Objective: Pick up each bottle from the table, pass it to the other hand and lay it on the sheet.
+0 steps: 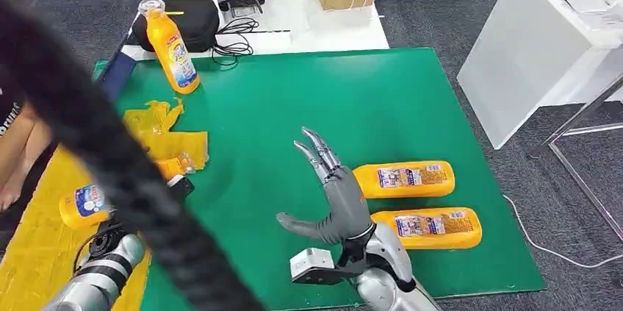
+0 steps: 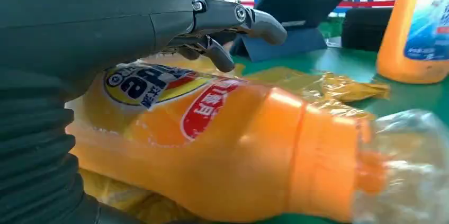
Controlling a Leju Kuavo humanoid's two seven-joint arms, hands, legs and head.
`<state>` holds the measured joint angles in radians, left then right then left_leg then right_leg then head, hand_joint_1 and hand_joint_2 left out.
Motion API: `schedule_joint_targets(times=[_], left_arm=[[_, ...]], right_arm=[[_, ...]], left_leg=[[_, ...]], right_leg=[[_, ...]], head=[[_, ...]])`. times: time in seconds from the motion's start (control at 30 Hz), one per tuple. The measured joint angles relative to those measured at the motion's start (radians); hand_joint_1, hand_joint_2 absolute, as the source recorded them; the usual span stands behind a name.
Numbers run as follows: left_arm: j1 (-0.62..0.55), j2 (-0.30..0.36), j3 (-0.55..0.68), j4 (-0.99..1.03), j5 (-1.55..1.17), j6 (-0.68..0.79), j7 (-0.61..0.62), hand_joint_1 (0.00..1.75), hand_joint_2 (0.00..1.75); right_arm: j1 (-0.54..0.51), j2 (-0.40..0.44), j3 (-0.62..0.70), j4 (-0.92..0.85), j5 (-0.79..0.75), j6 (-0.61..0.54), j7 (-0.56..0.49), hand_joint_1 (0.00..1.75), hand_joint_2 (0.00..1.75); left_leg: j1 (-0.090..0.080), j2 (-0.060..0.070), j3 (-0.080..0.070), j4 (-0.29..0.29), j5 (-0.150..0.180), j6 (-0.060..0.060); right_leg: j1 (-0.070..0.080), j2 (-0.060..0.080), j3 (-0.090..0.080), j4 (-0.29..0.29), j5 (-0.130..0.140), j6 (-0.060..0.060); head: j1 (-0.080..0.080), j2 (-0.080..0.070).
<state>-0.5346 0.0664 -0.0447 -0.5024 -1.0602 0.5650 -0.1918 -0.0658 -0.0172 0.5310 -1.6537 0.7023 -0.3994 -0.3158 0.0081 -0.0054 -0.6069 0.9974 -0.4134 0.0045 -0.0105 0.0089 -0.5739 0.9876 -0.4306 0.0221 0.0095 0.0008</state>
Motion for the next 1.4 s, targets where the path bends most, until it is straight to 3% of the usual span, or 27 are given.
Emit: schedule_joint_targets(times=[0.23, 0.43, 0.7, 0.87, 1.4], left_arm=[[0.009, -0.014, 0.029, -0.027, 0.061, -0.011, -0.045, 0.0, 1.75], [0.118, -0.036, 0.046, -0.257, 0.303, 0.038, -0.25, 0.0, 1.75], [0.293, -0.049, 0.039, -0.792, 0.417, -0.029, -0.244, 0.0, 1.75], [0.373, -0.053, 0.022, -1.021, 0.487, -0.076, -0.24, 0.0, 1.75], [0.471, -0.079, -0.015, -1.208, 0.57, -0.106, -0.267, 0.0, 1.75]], right_arm=[[-0.015, -0.001, 0.0, 0.018, 0.024, 0.011, 0.019, 0.0, 1.75], [-0.04, -0.014, 0.0, 0.042, 0.173, 0.042, 0.11, 0.0, 1.75], [-0.126, -0.067, 0.011, 0.089, 0.328, 0.159, 0.237, 0.0, 1.75], [-0.164, -0.135, 0.016, 0.115, 0.388, 0.234, 0.292, 0.0, 1.75], [-0.187, -0.298, -0.005, 0.187, 0.397, 0.299, 0.313, 0.0, 1.75]], left_leg=[[0.0, 0.0, 0.0, 0.0, 0.0, 0.0], [0.0, 0.001, 0.0, 0.0, 0.0, 0.0], [0.0, 0.0, -0.002, 0.0, 0.0, 0.0], [0.0, 0.0, -0.002, 0.0, 0.0, 0.0], [0.0, -0.001, -0.002, 0.0, 0.0, 0.001]], right_leg=[[0.0, 0.0, 0.0, 0.0, 0.0, 0.0], [0.0, 0.0, 0.0, 0.0, 0.0, 0.0], [0.0, 0.0, -0.002, 0.0, 0.0, 0.0], [0.0, 0.0, -0.002, 0.0, 0.0, 0.0], [0.0, -0.001, -0.002, 0.0, 0.0, 0.0]], head=[[0.0, 0.0], [0.0, 0.0], [0.0, 0.0], [0.0, 0.0], [0.0, 0.0]])
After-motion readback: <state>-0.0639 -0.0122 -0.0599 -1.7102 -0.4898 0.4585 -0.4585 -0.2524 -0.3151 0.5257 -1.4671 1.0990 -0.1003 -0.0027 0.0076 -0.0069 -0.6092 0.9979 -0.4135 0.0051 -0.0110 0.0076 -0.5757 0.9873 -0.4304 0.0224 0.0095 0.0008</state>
